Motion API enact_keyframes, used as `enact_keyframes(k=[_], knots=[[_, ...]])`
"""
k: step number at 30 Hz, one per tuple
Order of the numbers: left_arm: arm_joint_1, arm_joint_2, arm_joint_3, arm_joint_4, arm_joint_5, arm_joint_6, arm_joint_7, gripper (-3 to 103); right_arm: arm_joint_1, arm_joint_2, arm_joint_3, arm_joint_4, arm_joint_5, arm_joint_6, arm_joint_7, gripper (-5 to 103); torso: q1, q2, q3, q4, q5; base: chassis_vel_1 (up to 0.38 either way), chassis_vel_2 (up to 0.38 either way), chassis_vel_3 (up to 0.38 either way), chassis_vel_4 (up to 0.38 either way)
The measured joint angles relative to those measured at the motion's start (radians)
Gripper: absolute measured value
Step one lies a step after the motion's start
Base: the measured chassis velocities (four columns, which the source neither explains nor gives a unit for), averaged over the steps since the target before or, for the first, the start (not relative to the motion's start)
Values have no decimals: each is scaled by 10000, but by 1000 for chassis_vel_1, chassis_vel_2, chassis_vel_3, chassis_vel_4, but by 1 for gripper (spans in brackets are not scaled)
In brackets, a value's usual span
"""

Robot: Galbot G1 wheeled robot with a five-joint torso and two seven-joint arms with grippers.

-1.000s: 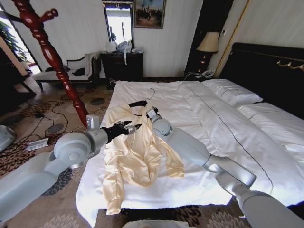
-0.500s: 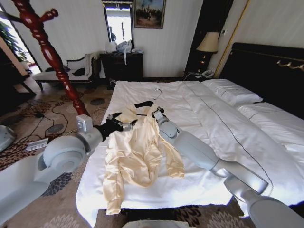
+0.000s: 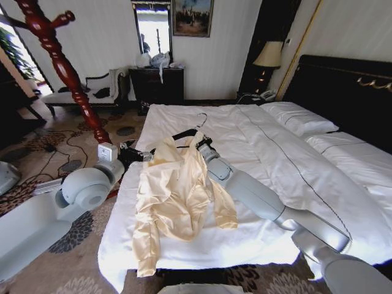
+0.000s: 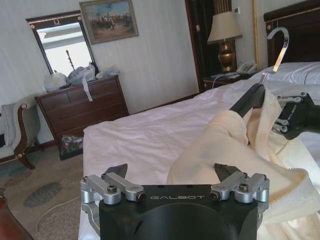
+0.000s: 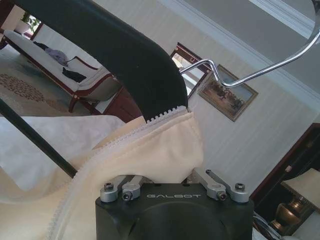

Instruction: Pick up the clothes from the bed and hang them on the clothes hanger.

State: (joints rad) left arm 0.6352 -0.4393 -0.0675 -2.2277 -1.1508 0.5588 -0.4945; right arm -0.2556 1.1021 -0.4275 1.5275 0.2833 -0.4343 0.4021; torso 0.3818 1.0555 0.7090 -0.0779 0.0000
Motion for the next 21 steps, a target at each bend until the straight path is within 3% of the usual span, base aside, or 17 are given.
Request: enact_keyframes(k=[4,8,10,20,21], knots=[[-132,-109,123,270,-63,52,179,96,14,120,-62,2,-117,0,-1,22,1,0,0,1,0,0,0,0,0],[-221,-331,264,570,-200,164,286,80,19,182,-131,97,-290,5,-2,22,1,0,0,1,0,0,0,0,0],[-228,-374,290,638,-194,170,290,80,19,176,-136,121,-312,6,-3,22,1,0,0,0,0,0,0,0,0],[-935,-914,870,1416,273,161,323,36,-144,155,-317,344,-567,11,-9,22,1,-1,0,-1,0,0,0,0,0],[-1034,-954,926,1463,279,161,317,36,-164,190,-327,346,-629,11,-12,22,2,0,0,0,1,0,0,0,0]])
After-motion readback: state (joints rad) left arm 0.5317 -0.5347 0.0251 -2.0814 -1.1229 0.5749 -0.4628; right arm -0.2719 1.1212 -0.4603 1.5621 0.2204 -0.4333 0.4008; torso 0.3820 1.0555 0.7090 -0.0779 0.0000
